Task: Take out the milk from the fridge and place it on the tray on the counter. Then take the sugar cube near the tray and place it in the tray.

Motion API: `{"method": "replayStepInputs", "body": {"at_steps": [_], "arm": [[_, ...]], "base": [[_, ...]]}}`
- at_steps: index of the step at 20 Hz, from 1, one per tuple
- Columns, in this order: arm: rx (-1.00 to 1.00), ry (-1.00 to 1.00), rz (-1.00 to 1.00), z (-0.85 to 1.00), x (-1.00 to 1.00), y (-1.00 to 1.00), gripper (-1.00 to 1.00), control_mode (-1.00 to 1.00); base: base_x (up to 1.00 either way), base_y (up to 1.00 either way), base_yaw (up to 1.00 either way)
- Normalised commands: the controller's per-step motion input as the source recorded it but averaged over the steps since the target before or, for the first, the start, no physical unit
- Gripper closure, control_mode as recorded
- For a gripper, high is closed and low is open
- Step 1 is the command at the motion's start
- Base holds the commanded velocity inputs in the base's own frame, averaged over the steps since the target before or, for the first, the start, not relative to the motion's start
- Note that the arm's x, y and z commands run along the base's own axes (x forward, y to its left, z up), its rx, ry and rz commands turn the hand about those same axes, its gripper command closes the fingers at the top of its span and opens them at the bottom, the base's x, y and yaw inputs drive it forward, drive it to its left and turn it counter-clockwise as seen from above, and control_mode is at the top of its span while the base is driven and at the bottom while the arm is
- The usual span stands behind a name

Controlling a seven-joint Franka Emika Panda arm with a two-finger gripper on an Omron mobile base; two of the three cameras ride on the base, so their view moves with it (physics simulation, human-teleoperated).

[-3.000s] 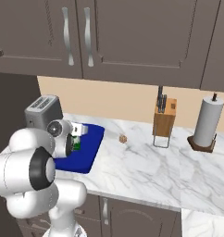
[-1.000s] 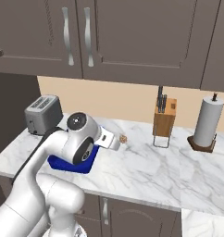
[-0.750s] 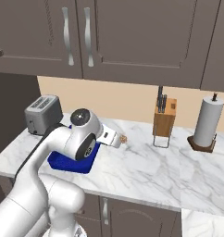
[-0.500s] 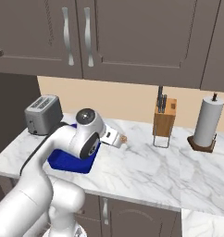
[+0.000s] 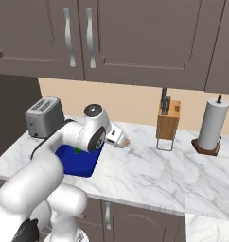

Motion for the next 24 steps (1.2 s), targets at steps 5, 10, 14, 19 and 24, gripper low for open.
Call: {"method": "replayStepInputs", "body": {"at_steps": [5, 10, 14, 19, 24], "arm": [[0.00, 0.09, 0.00, -0.24, 0.33, -0.12, -1.00, -1.00], [0.00, 0.01, 0.00, -0.07, 0.42, -0.21, -1.00, -1.00], [0.00, 0.03, 0.00, -0.13, 0.29, -0.12, -1.00, -1.00], [0.00, 0.01, -0.01, -0.11, 0.26, -0.01, -1.00, -1.00], [0.02, 0.00, 0.00, -0.21, 0.35, 0.00, -1.00, -1.00]], "base": [[0.00, 0.00, 0.00], [0.00, 0.00, 0.00], [0.00, 0.00, 0.00], [0.00, 0.00, 0.00], [0.00, 0.00, 0.00]]}}
